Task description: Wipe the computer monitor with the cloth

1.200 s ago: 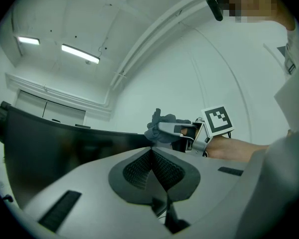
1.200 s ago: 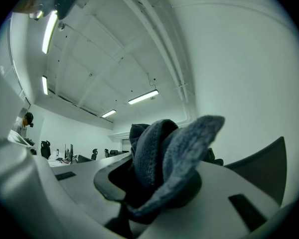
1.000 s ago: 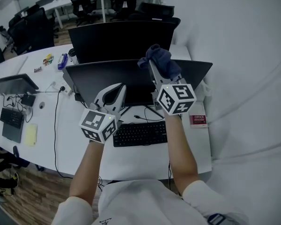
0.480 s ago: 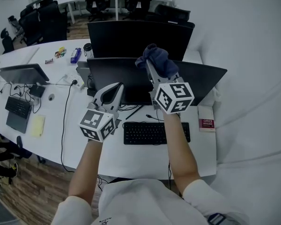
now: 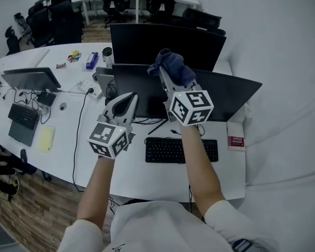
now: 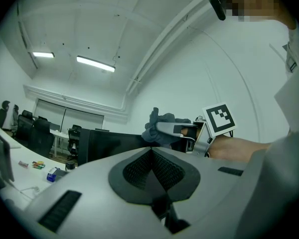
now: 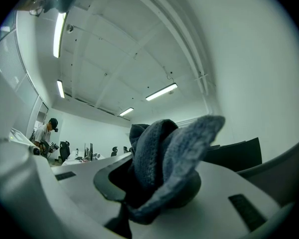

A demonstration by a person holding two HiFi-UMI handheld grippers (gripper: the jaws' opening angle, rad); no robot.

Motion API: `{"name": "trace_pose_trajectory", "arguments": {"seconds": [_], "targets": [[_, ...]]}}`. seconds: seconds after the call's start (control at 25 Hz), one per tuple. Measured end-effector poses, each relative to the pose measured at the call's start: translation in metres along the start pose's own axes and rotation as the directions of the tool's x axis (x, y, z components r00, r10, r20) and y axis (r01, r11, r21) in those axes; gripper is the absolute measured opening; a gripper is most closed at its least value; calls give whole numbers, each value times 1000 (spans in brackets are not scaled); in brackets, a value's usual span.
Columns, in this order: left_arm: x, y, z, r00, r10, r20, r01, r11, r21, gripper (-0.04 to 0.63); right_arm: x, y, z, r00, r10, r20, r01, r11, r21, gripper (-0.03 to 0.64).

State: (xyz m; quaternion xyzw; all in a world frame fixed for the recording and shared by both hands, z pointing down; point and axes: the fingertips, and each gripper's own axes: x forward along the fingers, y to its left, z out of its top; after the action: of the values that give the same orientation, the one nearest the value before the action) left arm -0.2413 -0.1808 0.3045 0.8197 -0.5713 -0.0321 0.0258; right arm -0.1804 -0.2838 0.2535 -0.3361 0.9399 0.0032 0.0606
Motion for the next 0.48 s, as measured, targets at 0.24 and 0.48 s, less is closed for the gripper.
{"name": "trace_pose_trajectory", "arguments": {"seconds": [0.24,0.48], "targets": [[-14,21,1,1000,26,1,-26,1000,-4,11,26,32,-3,999,47,-3,-47,999,-7,114],[-34,49,-1,998,65,5,-65,998,-12,11,51,66,-9,995,95,-7,-95,995,-12,114]]}}
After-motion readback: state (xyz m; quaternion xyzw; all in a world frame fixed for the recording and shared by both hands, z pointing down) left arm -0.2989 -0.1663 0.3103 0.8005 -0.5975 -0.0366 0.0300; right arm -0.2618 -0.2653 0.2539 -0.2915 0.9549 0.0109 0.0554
